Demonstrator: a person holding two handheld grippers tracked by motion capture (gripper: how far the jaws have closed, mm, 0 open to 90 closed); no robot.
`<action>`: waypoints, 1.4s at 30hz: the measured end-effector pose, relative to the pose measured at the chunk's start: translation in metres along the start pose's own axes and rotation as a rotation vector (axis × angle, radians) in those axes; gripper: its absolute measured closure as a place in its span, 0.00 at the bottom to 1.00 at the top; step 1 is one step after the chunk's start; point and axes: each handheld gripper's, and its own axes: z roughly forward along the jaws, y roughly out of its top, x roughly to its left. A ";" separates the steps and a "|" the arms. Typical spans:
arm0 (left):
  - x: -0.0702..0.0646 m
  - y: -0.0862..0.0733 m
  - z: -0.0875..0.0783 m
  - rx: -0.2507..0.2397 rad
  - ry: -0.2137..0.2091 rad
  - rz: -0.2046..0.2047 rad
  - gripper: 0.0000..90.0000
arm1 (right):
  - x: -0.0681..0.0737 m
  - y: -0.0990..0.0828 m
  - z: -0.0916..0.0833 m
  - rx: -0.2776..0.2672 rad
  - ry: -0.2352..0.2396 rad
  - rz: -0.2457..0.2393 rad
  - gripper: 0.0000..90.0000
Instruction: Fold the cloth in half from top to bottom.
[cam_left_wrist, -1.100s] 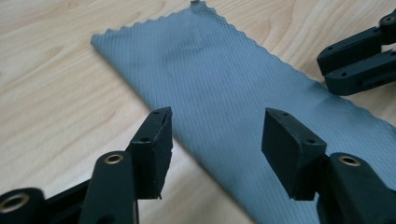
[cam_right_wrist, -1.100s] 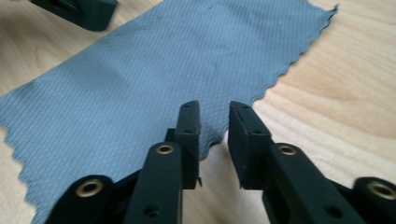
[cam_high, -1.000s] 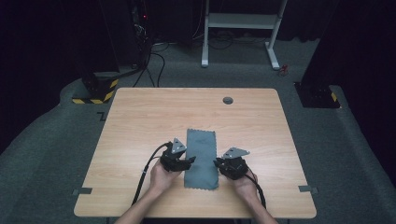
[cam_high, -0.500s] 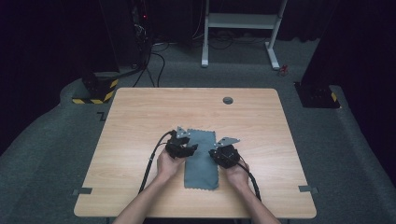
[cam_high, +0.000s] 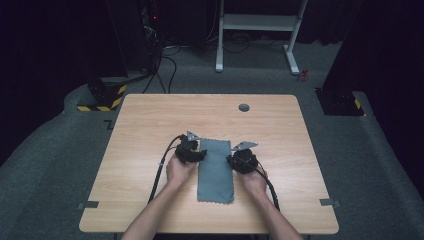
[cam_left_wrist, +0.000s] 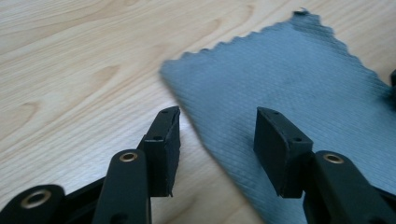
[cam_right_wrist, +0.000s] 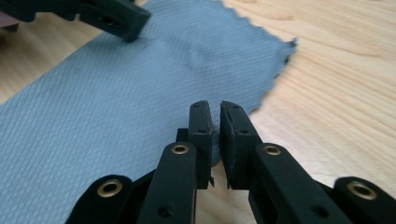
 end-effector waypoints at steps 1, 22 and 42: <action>0.002 0.001 0.000 0.004 0.003 -0.005 0.56 | -0.002 0.001 0.000 -0.003 -0.003 0.007 0.92; 0.011 0.021 0.018 0.020 0.044 -0.048 0.52 | -0.029 0.023 0.027 -0.036 -0.110 0.182 0.80; 0.015 0.023 0.022 -0.010 0.031 -0.073 0.84 | -0.033 0.042 0.042 0.019 -0.079 0.114 0.97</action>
